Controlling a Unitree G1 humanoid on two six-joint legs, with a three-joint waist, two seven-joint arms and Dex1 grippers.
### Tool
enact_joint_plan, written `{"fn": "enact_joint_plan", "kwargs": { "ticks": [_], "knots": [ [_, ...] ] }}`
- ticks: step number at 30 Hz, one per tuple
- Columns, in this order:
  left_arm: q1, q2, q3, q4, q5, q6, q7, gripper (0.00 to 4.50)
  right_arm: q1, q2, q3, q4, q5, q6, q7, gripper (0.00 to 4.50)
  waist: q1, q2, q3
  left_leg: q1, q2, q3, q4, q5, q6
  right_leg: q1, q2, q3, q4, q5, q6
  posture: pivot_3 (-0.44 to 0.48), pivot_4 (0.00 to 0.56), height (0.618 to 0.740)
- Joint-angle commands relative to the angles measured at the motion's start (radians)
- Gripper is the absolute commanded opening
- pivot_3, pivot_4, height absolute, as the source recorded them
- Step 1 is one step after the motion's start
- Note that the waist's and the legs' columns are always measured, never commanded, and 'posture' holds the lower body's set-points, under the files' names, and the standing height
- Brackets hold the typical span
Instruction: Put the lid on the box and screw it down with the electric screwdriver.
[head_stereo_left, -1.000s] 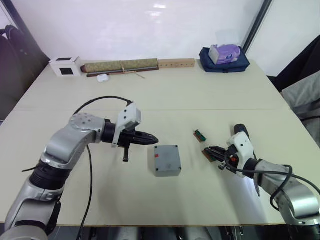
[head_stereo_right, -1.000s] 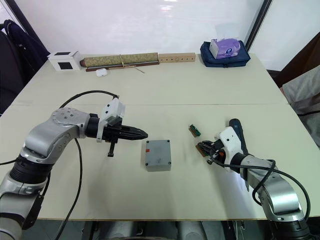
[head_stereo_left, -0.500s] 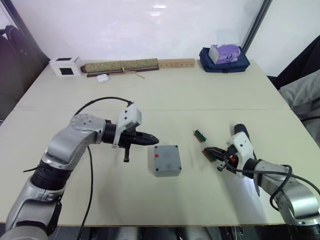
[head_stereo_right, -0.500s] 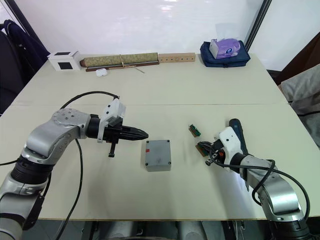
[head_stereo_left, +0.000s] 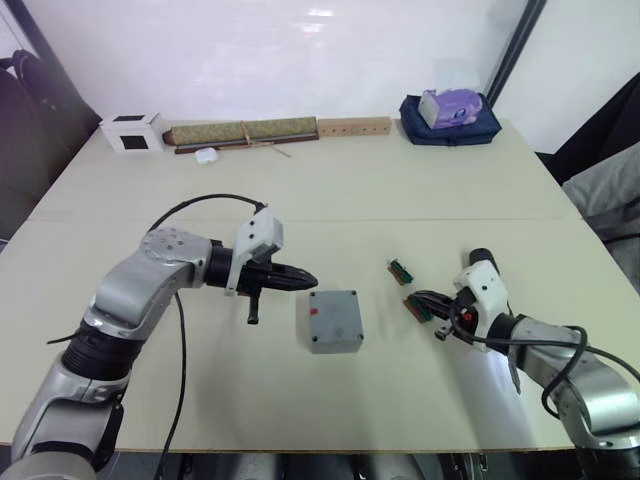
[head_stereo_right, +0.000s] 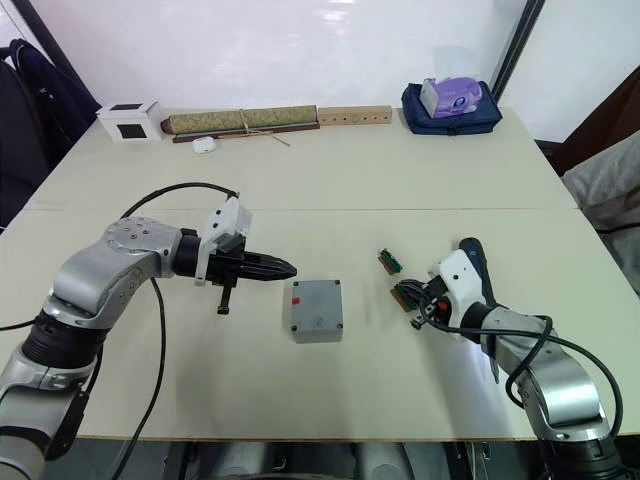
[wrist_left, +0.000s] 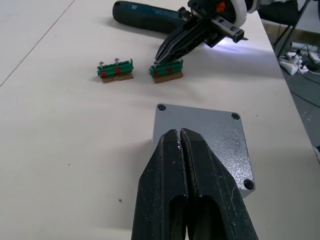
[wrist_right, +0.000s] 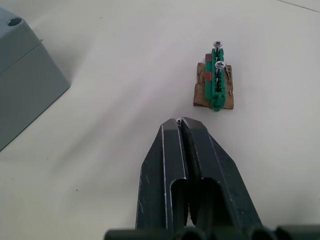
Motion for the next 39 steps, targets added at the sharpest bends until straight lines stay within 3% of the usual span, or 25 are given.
{"fn": "enact_joint_plan", "kwargs": {
  "ticks": [1,3,5,31,35,39],
  "knots": [
    [-0.002,0.000,0.001,-0.010,-0.001,-0.015,0.001,0.00,0.000,-0.007,-0.007,-0.019,-0.003,-0.017,0.000,0.07,0.000,0.000,0.000,0.000,0.000,0.000,0.000,0.000,0.000,0.000,0.000,0.000,0.000,0.000,0.000,0.000,0.150,0.740],
    [-0.001,0.001,0.001,-0.010,-0.002,-0.013,0.001,0.00,-0.003,-0.007,-0.006,-0.016,-0.007,-0.020,-0.001,0.30,0.000,0.000,0.000,0.000,0.000,0.000,0.000,0.000,0.000,0.000,0.000,0.000,0.000,0.000,0.000,0.000,0.150,0.740],
    [-0.001,0.002,0.002,-0.010,-0.003,-0.012,0.001,0.00,-0.007,-0.006,-0.005,-0.015,-0.007,-0.020,-0.002,0.93,0.000,0.000,0.000,0.000,0.000,0.000,0.000,0.000,0.000,0.000,0.000,0.000,0.000,0.000,0.000,0.000,0.150,0.740],
    [0.005,0.003,-0.001,-0.014,0.003,-0.014,0.008,0.00,-0.045,0.022,0.030,0.041,-0.030,-0.046,-0.008,0.93,0.000,0.000,0.000,0.000,0.000,0.000,0.000,0.000,0.000,0.000,0.000,0.000,0.000,0.000,0.000,0.000,0.150,0.740],
    [0.006,0.003,-0.002,-0.016,0.003,-0.013,0.008,0.00,-0.046,0.027,0.027,0.044,-0.033,-0.051,-0.012,0.05,0.000,0.000,0.000,0.000,0.000,0.000,0.000,0.000,0.000,0.000,0.000,0.000,0.000,0.000,0.000,0.000,0.150,0.740],
    [0.007,0.004,-0.001,-0.018,0.002,-0.011,0.009,0.00,-0.044,0.029,0.021,0.041,-0.028,-0.050,-0.013,0.05,0.000,0.000,0.000,0.000,0.000,0.000,0.000,0.000,0.000,0.000,0.000,0.000,0.000,0.000,0.000,0.000,0.150,0.740]
  ]
}}
